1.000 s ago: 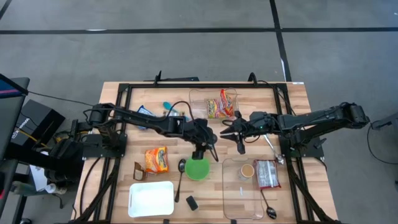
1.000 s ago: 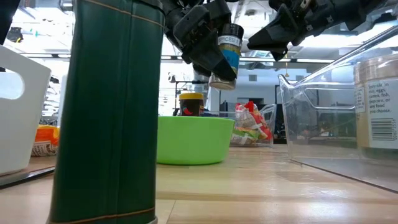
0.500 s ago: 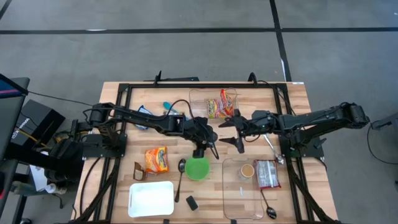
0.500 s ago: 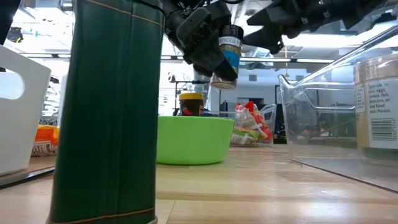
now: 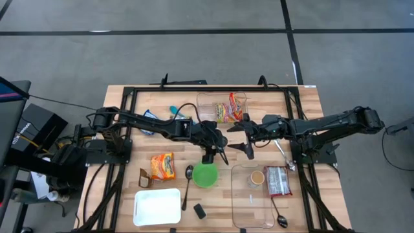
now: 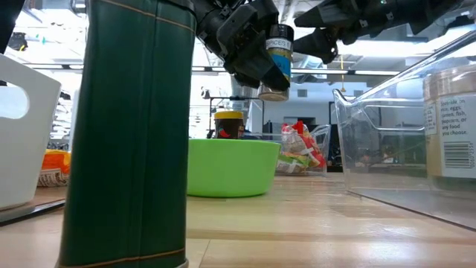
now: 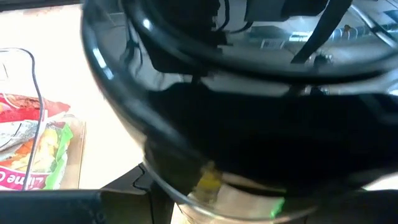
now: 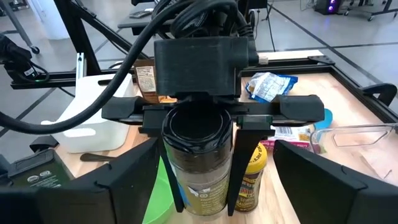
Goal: Pick & Place Food Item
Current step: Put the brown and blue seasoning into the bottom transparent bin
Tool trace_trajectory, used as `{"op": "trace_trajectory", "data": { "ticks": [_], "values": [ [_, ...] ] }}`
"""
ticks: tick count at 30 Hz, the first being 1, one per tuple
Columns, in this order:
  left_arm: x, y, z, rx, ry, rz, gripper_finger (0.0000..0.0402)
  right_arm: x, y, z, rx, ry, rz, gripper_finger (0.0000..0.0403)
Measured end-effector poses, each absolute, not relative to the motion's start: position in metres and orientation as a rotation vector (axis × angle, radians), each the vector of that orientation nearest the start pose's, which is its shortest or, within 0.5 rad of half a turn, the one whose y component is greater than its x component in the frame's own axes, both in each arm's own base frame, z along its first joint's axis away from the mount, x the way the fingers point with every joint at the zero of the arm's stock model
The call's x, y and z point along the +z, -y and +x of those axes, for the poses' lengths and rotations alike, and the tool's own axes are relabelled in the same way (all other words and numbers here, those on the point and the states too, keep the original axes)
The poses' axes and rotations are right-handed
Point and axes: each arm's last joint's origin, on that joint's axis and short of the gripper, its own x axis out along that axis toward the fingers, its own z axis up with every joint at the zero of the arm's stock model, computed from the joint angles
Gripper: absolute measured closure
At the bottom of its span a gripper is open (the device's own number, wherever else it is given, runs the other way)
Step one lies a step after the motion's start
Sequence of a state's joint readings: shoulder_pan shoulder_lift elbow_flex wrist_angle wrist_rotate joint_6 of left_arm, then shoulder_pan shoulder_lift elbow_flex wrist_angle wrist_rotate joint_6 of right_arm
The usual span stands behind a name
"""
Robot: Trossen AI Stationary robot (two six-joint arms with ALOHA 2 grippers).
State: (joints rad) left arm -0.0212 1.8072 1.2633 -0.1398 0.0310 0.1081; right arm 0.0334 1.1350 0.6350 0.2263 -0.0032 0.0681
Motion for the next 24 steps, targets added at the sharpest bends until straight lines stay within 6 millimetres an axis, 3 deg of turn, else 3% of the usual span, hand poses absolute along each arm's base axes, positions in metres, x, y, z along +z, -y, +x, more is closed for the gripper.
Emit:
{"op": "trace_trajectory", "data": {
  "ticks": [10,24],
  "values": [
    [0.224,0.01,0.398,-0.089,-0.675,0.101,0.0219,0.231,-0.014,0.269,0.044,-0.308,0.06,0.0096],
    [0.222,0.019,0.395,-0.109,-0.702,0.1,0.0219,0.24,-0.021,0.287,0.067,-0.404,0.012,0.0097]
  ]
}}
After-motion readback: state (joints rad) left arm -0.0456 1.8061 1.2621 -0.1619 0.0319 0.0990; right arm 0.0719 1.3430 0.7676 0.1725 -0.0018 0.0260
